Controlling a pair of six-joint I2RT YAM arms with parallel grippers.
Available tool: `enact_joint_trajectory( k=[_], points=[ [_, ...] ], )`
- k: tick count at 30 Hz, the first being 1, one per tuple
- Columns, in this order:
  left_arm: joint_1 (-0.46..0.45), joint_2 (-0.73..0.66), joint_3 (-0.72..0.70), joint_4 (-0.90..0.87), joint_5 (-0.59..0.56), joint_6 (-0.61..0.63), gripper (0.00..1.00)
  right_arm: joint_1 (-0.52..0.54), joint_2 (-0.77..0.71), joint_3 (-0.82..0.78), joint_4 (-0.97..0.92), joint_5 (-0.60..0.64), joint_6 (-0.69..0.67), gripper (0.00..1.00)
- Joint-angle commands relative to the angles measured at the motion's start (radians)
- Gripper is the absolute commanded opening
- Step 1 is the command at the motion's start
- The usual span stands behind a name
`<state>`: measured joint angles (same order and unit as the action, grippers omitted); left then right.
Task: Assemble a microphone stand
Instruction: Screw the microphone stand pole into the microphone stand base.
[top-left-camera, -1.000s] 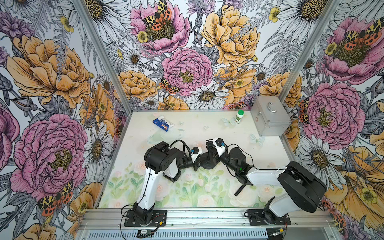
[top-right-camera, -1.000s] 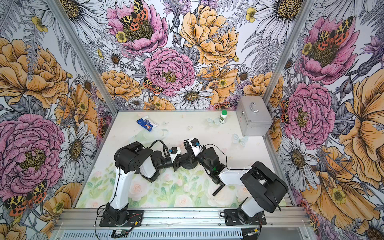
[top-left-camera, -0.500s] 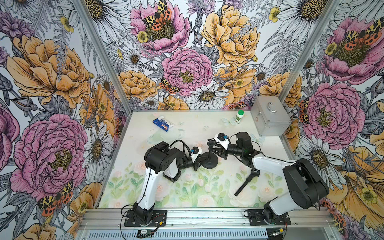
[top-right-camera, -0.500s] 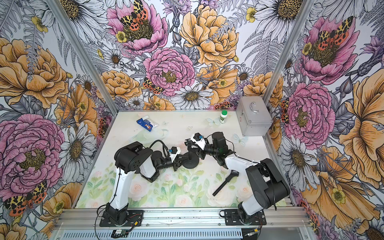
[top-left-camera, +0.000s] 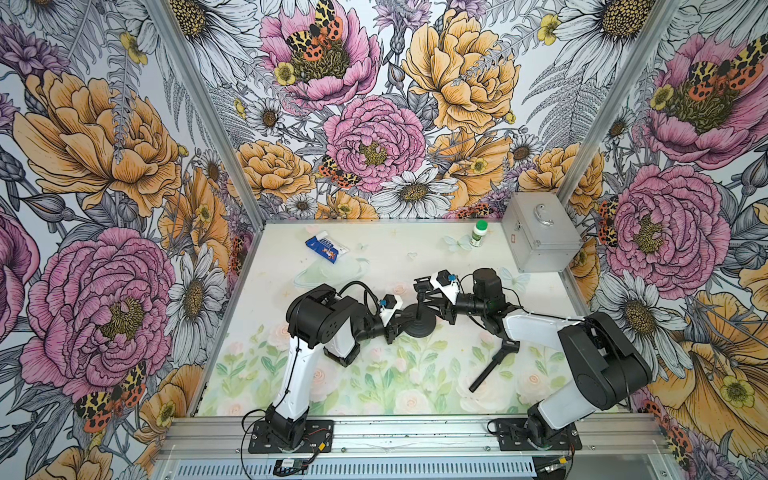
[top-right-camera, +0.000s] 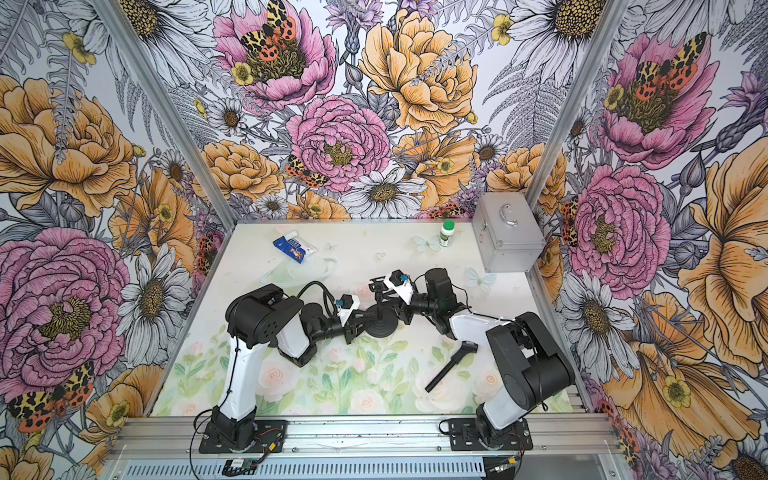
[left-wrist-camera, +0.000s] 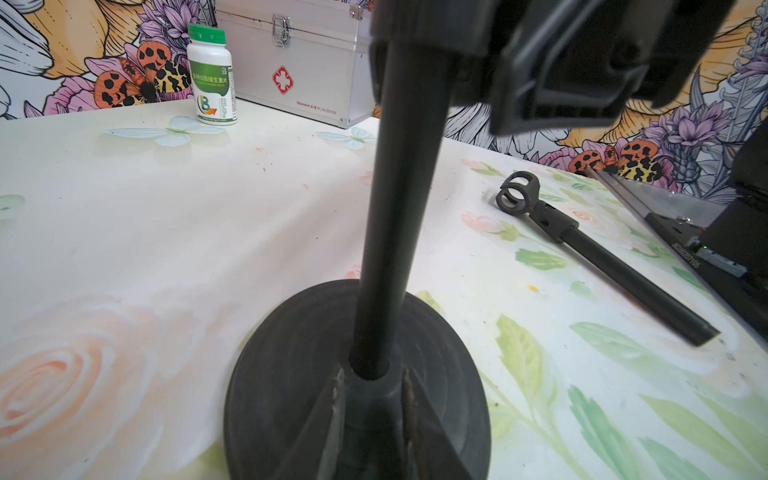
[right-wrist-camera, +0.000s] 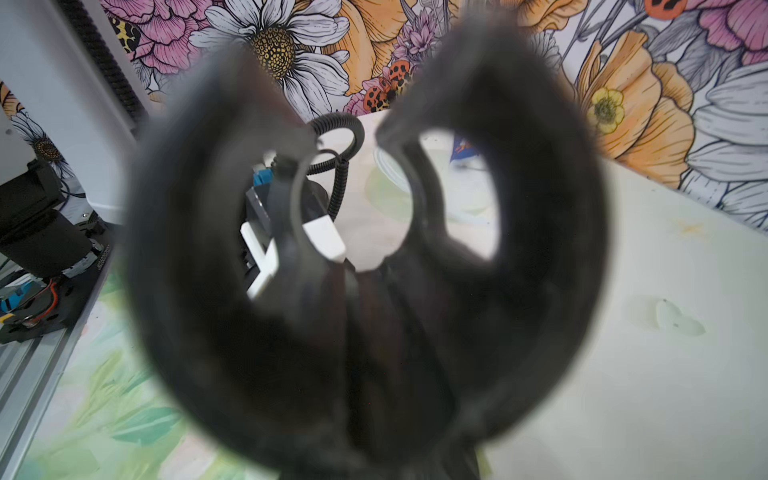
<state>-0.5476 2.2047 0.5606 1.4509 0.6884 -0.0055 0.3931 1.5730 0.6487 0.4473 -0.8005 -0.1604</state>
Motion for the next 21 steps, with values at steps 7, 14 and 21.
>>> enact_joint_trajectory(
  k=[7, 14, 21],
  points=[
    [-0.008, -0.090, -0.040, -0.039, -0.081, 0.023, 0.31, -0.011, -0.147, -0.074, -0.006, 0.091, 0.006, 0.78],
    [-0.008, -0.184, -0.082, -0.039, -0.132, 0.002, 0.44, -0.004, -0.421, -0.255, 0.129, 0.558, 0.059, 1.00],
    [-0.004, -0.288, -0.157, -0.049, -0.200, -0.022, 0.51, -0.049, -0.478, -0.180, -0.044, 0.412, 0.334, 1.00]
  ],
)
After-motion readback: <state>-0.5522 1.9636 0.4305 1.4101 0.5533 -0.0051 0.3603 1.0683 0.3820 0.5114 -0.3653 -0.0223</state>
